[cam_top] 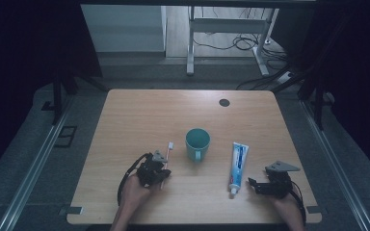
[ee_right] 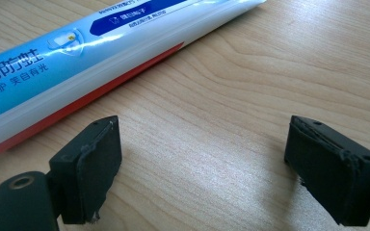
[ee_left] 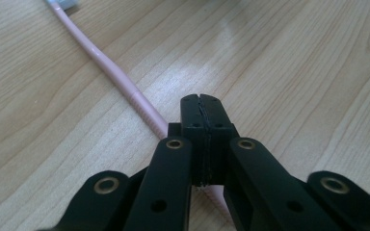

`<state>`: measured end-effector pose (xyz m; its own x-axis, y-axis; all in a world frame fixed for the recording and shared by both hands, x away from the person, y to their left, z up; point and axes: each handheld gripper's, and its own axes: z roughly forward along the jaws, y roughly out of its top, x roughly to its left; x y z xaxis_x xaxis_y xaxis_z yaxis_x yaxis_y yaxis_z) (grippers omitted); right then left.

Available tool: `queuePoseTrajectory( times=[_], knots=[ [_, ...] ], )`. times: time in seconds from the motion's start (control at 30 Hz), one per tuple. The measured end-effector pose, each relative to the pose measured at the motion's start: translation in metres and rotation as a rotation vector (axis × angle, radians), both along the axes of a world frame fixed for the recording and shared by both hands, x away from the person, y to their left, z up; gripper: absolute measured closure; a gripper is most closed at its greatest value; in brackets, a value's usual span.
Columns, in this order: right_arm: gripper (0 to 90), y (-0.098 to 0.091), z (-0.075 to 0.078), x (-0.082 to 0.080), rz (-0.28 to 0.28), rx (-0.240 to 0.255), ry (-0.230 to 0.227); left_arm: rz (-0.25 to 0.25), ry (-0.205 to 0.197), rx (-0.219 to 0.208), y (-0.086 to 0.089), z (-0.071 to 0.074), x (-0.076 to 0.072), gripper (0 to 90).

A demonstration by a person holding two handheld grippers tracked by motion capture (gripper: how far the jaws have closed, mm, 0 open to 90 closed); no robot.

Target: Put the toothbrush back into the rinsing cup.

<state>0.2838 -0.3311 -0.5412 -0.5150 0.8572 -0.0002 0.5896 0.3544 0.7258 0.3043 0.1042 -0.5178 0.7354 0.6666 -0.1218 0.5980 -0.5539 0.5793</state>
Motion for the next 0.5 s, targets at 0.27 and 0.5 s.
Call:
queuePoseTrajectory(
  times=[0.27, 0.5],
  knots=[
    [12.9, 0.0, 0.0, 0.0, 0.001, -0.001, -0.001, 0.028, 0.01, 0.008, 0.011, -0.003, 0.0, 89.4],
    [12.9, 0.0, 0.0, 0.0, 0.0, -0.001, 0.0, 0.05, 0.019, 0.021, 0.021, -0.004, 0.0, 89.3]
  ],
)
